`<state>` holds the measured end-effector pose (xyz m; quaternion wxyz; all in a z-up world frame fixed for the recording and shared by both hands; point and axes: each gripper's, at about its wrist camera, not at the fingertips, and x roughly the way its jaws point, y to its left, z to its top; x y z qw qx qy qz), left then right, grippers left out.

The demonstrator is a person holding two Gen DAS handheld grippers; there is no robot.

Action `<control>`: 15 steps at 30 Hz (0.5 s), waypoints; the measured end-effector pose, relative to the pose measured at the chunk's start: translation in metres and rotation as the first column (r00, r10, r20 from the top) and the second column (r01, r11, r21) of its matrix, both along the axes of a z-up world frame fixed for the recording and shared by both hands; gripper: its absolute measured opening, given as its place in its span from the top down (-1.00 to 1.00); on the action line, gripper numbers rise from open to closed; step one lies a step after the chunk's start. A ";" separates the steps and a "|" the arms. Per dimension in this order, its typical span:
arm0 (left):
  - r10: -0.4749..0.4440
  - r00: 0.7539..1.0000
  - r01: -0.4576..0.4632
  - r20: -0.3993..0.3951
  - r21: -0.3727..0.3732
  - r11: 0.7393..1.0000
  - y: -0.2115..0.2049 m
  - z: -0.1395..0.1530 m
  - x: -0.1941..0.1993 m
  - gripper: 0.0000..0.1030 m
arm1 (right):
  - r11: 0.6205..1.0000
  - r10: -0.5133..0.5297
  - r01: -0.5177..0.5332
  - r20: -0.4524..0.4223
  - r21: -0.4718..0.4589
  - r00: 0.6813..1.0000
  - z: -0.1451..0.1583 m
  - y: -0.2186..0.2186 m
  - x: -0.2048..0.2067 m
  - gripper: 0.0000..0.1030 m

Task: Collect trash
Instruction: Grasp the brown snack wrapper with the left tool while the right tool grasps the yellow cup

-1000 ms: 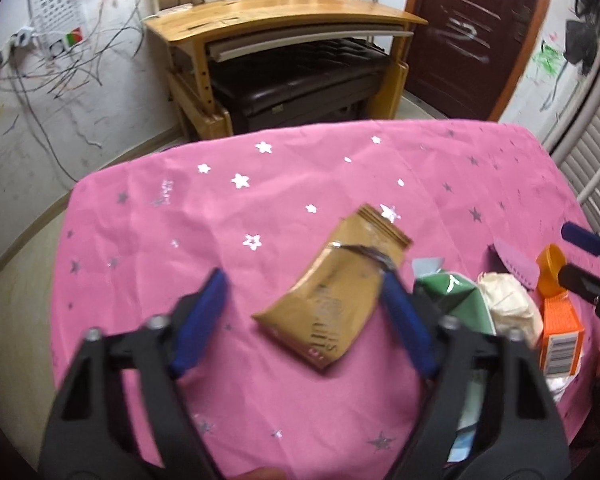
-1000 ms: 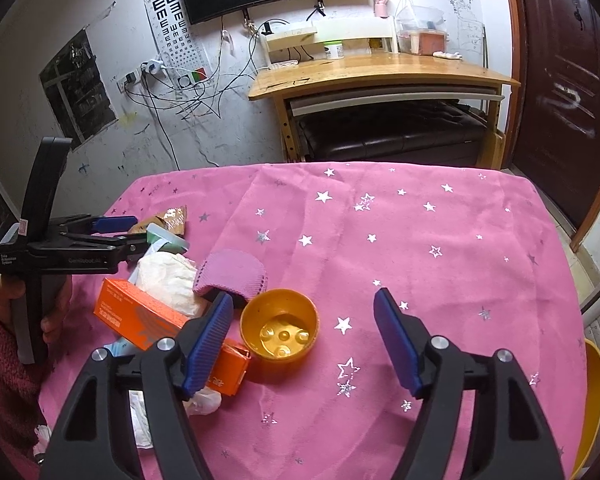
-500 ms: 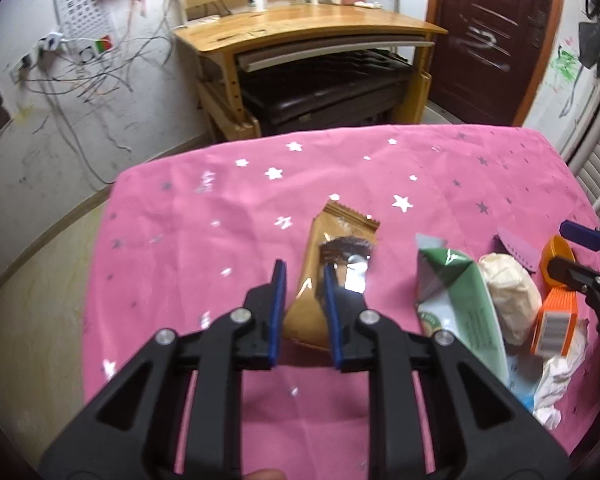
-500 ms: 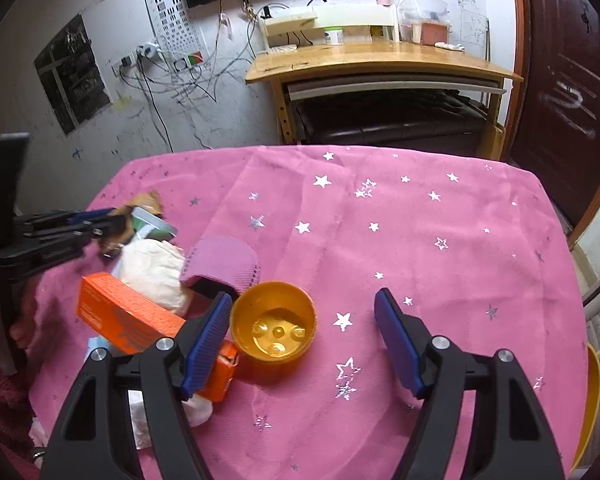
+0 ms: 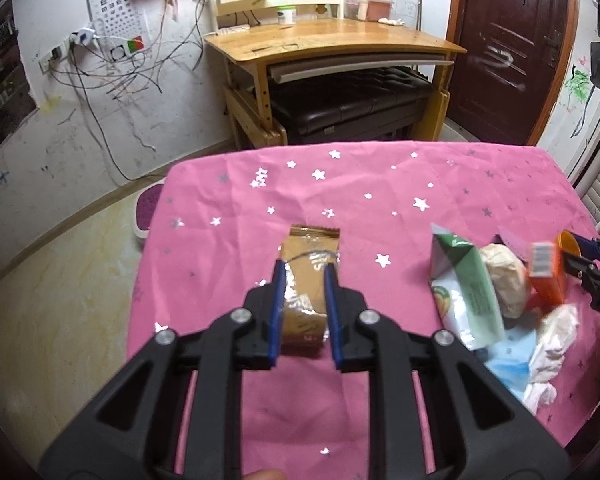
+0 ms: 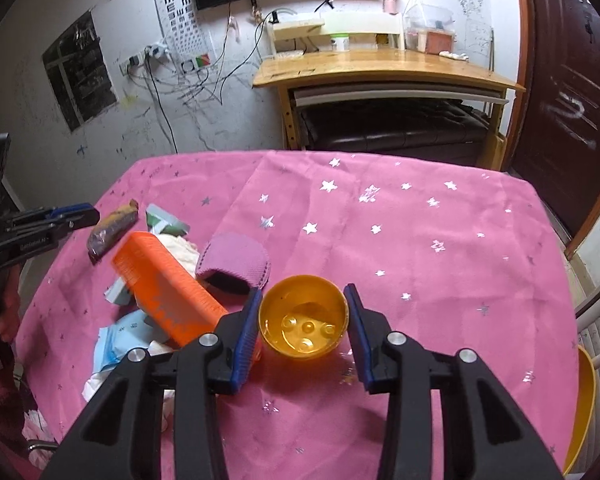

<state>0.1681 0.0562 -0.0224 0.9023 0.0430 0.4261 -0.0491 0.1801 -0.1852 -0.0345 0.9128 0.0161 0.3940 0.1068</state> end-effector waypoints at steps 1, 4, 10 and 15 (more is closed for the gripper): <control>-0.006 1.000 0.006 0.006 0.002 1.000 -0.003 0.003 -0.003 0.66 | 1.000 -0.007 0.007 0.010 0.003 1.000 0.003 -0.003 -0.003 0.32; -0.013 1.000 0.013 0.019 0.010 1.000 -0.009 0.009 -0.009 0.69 | 1.000 -0.022 0.021 0.031 0.020 0.999 0.010 -0.014 -0.010 0.32; -0.026 1.000 0.026 -0.016 0.000 1.000 -0.009 0.008 -0.005 0.13 | 0.999 -0.031 0.030 0.037 0.040 0.999 0.012 -0.028 -0.021 0.31; 0.004 1.000 -0.003 -0.016 0.045 0.999 -0.009 0.000 0.004 -0.41 | 0.998 -0.036 0.034 0.039 0.045 0.999 0.011 -0.031 -0.025 0.31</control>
